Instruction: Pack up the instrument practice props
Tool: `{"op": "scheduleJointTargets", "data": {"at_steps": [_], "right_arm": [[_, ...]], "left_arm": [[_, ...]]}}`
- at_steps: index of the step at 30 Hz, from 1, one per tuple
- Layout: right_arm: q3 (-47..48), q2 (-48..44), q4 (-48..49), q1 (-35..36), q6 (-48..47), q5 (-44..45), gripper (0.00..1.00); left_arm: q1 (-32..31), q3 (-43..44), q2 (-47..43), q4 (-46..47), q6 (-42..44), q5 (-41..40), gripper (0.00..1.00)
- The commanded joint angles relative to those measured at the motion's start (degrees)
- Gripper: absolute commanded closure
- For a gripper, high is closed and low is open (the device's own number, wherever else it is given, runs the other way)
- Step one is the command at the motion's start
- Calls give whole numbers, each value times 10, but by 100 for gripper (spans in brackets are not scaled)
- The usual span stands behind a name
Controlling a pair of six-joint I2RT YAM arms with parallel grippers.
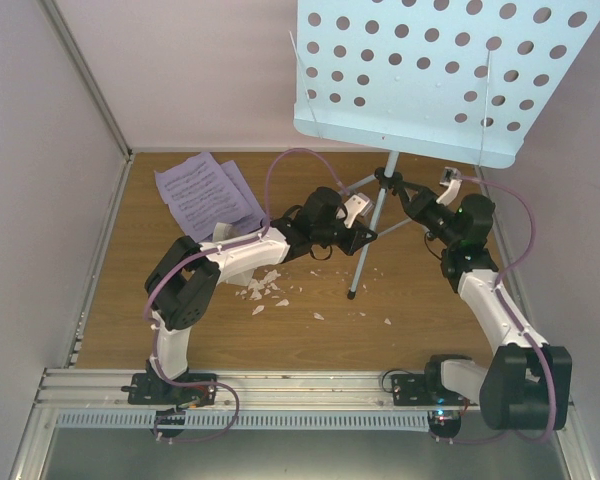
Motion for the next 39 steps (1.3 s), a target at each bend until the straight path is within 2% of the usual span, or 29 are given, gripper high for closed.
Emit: {"op": "scheduleJointTargets", "data": {"at_steps": [1,5,9,11,18,23,33,35,37,38,39], "right_arm": [[9,5,11,20,-78,-4,84],[11,6,-2,26,-131,3,85],[10,-3,-21,35,-201,25,95],[6,-12,-24,41,-244,32,97],[-42,-66,-15,88,-418,111,96],[-49,-88,-39,138,-535,203,94],[-46,-75,-53,182,-662,318,92],[-44,-79,-48,183,-657,346,88],[-55,-96,-32,183,-644,350,79],[-61,-114,-25,183,-629,349,71],[-67,-127,-17,183,-608,348,58]], "left_arm": [[1,11,3,-5,-22,-18,100],[1,11,1,-6,-22,-19,100],[1,12,-3,-8,-21,-19,100],[1,12,-5,-10,-21,-22,100],[1,6,-18,-17,-25,-41,100],[1,10,-22,-36,-29,-50,100],[1,7,-42,-49,-30,-63,100],[1,6,-45,-51,-28,-65,100],[1,6,-46,-51,-27,-66,100],[1,7,-45,-50,-27,-66,100],[1,7,-45,-50,-28,-64,100]]}}
